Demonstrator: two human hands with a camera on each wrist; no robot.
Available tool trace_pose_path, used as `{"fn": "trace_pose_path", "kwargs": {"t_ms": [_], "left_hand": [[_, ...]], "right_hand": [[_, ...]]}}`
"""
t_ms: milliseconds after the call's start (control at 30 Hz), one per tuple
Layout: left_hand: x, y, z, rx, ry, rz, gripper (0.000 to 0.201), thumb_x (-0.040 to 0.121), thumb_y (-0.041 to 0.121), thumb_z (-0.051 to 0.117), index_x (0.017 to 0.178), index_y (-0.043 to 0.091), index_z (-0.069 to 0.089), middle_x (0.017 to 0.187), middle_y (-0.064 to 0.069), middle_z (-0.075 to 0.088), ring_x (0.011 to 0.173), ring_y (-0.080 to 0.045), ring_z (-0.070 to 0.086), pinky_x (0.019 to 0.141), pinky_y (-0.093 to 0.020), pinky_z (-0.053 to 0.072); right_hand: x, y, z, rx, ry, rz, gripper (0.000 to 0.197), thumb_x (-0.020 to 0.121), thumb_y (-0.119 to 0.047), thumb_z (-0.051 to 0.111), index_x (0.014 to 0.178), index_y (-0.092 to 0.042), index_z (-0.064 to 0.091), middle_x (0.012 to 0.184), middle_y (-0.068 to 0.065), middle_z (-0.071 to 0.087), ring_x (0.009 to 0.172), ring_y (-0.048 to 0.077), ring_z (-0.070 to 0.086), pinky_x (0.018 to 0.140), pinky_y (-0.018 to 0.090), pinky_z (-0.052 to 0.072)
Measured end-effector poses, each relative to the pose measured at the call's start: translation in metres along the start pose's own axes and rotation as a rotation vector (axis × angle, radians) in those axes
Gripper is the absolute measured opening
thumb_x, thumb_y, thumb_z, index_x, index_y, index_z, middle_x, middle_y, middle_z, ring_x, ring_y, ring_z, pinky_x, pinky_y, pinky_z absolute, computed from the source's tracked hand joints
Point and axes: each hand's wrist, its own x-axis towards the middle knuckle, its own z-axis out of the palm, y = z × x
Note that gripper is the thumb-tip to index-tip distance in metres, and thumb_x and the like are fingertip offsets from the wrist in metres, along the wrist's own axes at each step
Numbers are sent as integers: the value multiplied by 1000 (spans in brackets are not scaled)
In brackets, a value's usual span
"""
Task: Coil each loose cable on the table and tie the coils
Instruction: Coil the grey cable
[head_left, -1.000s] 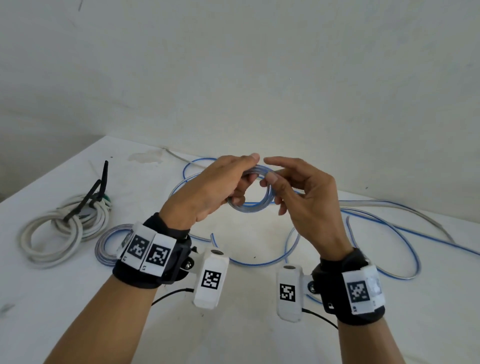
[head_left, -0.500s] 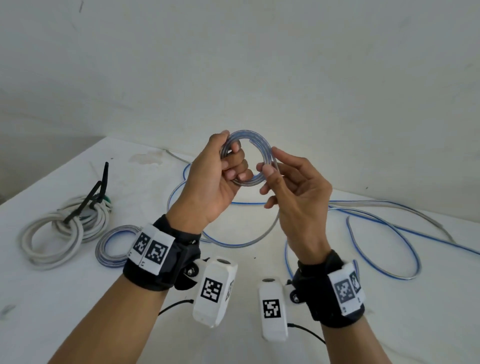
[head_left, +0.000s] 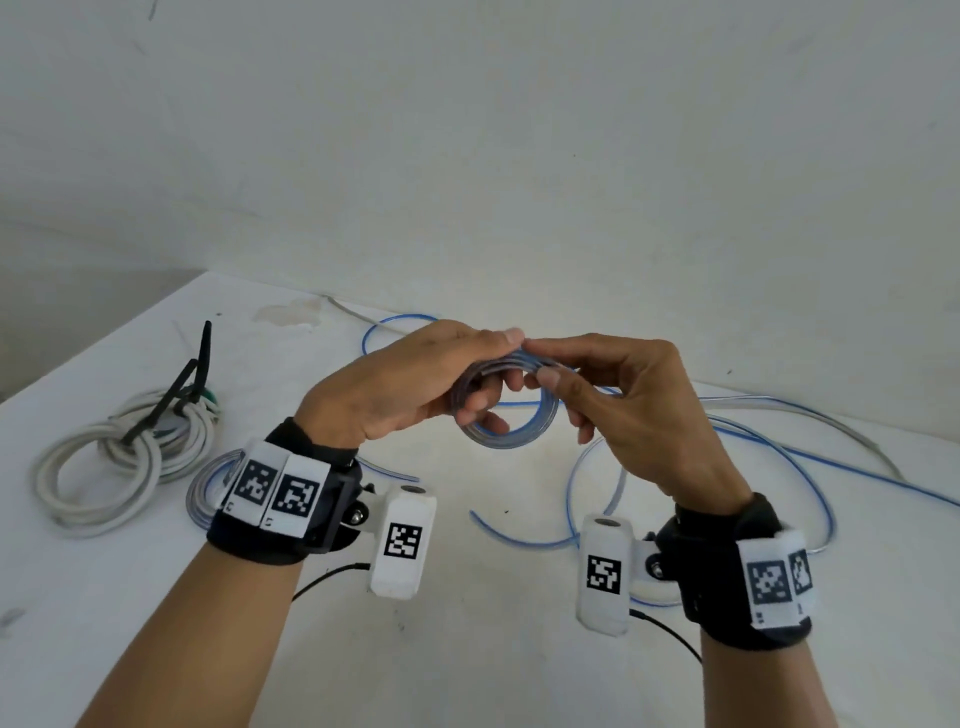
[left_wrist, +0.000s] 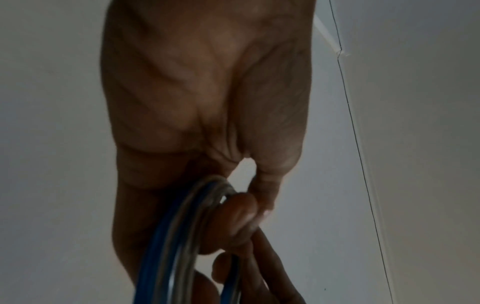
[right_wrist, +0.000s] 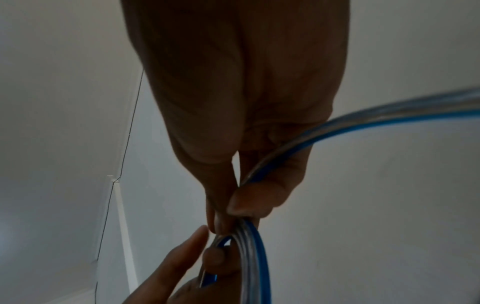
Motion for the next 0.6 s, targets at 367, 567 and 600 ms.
{"fn": "trace_pose_path", "kwargs": {"t_ms": [367,567,600], "left_hand": [[3,-5,-5,-26,102,193,29,109,19,40,101,-2,59,66,3,28,58,-12,27,72,-28,50],[7,2,-5,-326,245,255,28,109,19,39,91,5,56,59,6,29,54,-10,24,58,-23,45],[8,2,-3,-363,276,267,29,109,19,39,90,6,56,59,6,29,53,-9,25,58,-22,45]], "right_hand": [[6,3,11,125,175,-13,24,97,-5,66,111,-22,75,88,-3,75,61,16,58,49,25,50],[6,0,37,479,294,74,25,97,-10,64,121,-15,70,98,12,76,64,15,53,49,20,42],[6,-1,44,514,307,79,28,96,-11,65,123,-17,69,99,17,75,63,14,52,48,20,41]]}}
